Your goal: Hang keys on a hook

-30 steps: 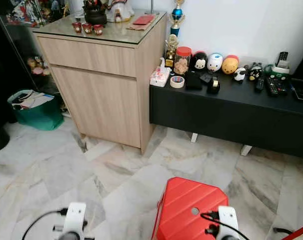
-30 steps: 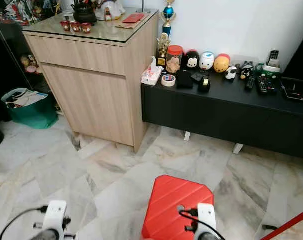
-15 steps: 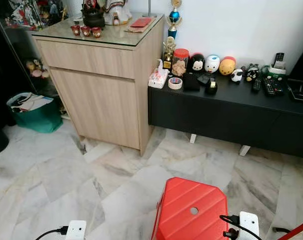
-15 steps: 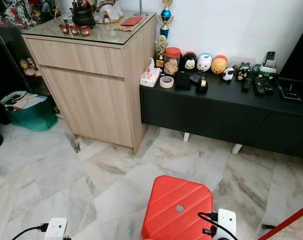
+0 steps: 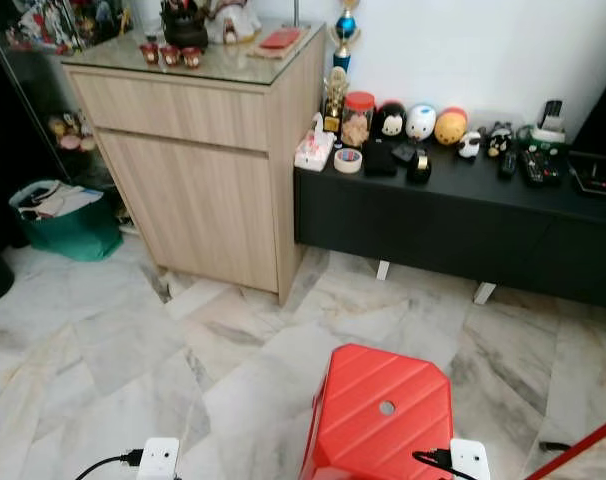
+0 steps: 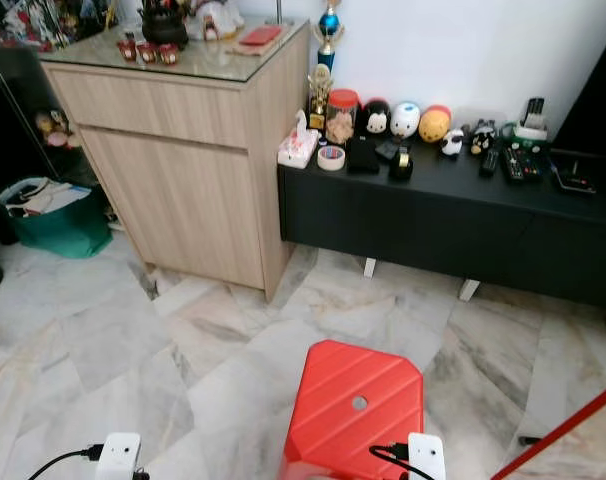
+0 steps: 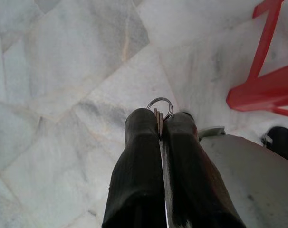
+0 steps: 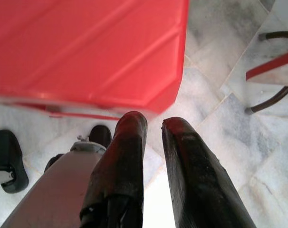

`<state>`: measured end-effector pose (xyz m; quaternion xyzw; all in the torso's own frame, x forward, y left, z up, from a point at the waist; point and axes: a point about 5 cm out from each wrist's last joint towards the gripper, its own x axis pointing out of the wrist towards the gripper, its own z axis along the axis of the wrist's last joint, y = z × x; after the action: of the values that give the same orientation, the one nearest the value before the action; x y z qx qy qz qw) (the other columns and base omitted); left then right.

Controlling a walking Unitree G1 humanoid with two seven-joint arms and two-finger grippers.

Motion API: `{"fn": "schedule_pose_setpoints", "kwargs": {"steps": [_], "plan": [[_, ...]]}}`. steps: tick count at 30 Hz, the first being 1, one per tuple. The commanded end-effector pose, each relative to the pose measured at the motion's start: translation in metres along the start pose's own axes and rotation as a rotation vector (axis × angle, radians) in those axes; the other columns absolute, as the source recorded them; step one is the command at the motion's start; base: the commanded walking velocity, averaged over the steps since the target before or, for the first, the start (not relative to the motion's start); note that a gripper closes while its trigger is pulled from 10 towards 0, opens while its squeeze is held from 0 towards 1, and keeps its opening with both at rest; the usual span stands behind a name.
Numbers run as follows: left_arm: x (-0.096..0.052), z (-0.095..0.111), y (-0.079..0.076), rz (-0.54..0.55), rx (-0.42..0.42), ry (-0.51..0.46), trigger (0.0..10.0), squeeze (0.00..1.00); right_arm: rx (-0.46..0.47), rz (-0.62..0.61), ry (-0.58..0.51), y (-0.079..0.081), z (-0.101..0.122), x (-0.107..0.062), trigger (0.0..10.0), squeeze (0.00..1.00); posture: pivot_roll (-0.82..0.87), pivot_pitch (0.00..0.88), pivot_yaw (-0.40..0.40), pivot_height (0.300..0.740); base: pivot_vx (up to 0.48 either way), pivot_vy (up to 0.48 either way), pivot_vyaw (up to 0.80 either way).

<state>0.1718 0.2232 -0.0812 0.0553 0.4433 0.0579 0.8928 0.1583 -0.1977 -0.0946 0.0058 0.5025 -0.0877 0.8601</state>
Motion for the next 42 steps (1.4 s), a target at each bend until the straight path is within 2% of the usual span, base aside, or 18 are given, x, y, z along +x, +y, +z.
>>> {"fn": "schedule_pose_setpoints", "kwargs": {"steps": [1, 17, 23, 42], "plan": [[-0.0018, -0.0096, -0.0001, 0.005, -0.002, 0.035, 10.0, 0.0, 0.0, -0.003, 0.005, 0.0006, -0.0023, -0.0003, 10.0, 0.0, -0.01, 0.0, -0.017, 0.74, -0.296, 0.0, 0.0], [-0.0018, -0.0094, 0.0008, 0.006, 0.0, 0.035, 10.0, 0.0, 0.006, -0.012, 0.015, -0.0056, -0.0049, -0.0007, 10.0, 0.0, -0.01, 0.0, -0.015, 0.74, -0.293, 0.0, 0.0], [-0.0022, -0.0109, 0.0013, 0.007, 0.004, 0.039, 10.0, 0.0, -0.009, -0.005, 0.014, -0.0025, -0.0041, -0.0005, 10.0, 0.0, 0.0, 0.0, -0.017, 0.74, -0.292, 0.0, 0.0], [-0.0033, -0.0168, 0.0006, 0.022, 0.028, 0.069, 10.0, 0.0, -0.023, 0.002, 0.014, -0.0035, -0.0005, 0.0001, 10.0, 0.0, 0.0, 0.0, -0.027, 0.74, 0.0, 0.0, 0.0]]}}
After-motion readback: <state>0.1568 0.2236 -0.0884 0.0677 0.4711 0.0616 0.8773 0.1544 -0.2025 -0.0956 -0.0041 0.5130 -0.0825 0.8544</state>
